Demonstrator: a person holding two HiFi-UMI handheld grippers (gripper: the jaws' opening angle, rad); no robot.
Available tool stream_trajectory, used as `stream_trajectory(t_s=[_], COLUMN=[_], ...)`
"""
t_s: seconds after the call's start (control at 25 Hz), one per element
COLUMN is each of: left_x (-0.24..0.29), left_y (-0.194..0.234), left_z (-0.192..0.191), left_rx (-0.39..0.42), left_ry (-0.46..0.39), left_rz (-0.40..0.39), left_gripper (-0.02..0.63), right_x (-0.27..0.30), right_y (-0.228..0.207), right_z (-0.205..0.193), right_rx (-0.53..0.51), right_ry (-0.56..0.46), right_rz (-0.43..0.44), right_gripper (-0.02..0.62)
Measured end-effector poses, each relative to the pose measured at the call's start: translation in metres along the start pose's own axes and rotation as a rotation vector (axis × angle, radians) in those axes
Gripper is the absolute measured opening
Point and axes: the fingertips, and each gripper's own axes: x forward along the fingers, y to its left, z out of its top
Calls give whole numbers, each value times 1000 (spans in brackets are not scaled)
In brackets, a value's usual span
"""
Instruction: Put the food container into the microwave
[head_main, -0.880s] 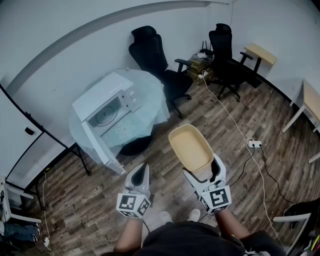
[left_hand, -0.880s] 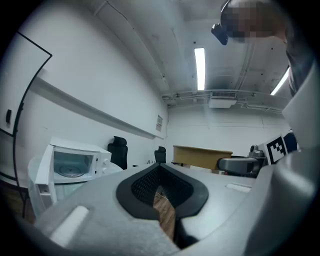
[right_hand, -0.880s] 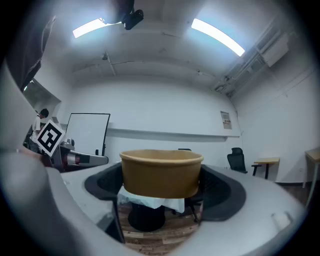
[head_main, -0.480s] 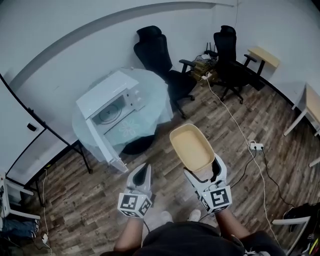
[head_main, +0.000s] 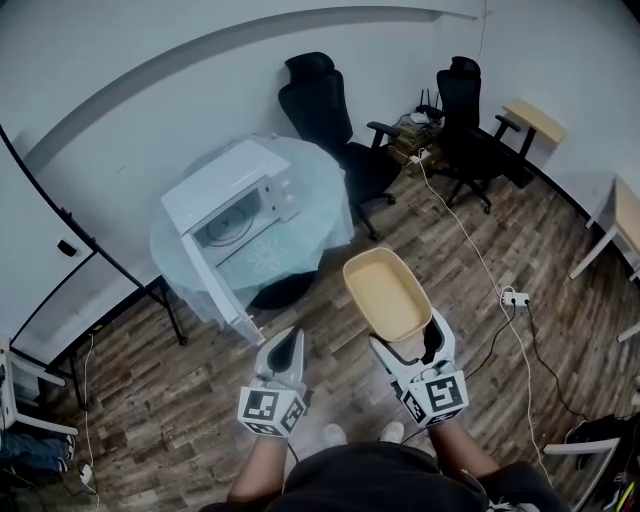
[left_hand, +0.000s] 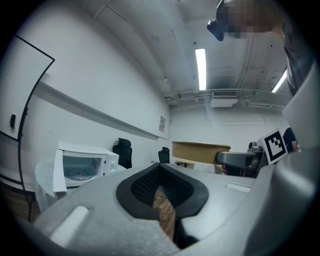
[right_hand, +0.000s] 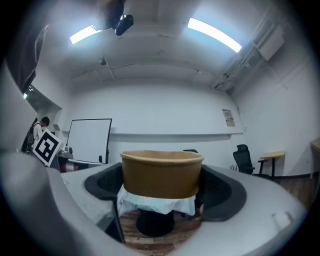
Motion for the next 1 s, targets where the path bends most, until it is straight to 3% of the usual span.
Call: stream_trajectory(t_s=[0.56, 1.0], left_x=[-21, 22], left_y=[53, 72], left_z=[1, -7], left_rx=[-11, -4], left_ry=[11, 33], left_rz=[58, 174], left_gripper=[-5, -5], right_x=[39, 94], right_y=[40, 1], right_z=[-8, -28], right_rx=[-10, -14], right_ry=[26, 43], right_rz=[27, 116], right_gripper=[480, 480])
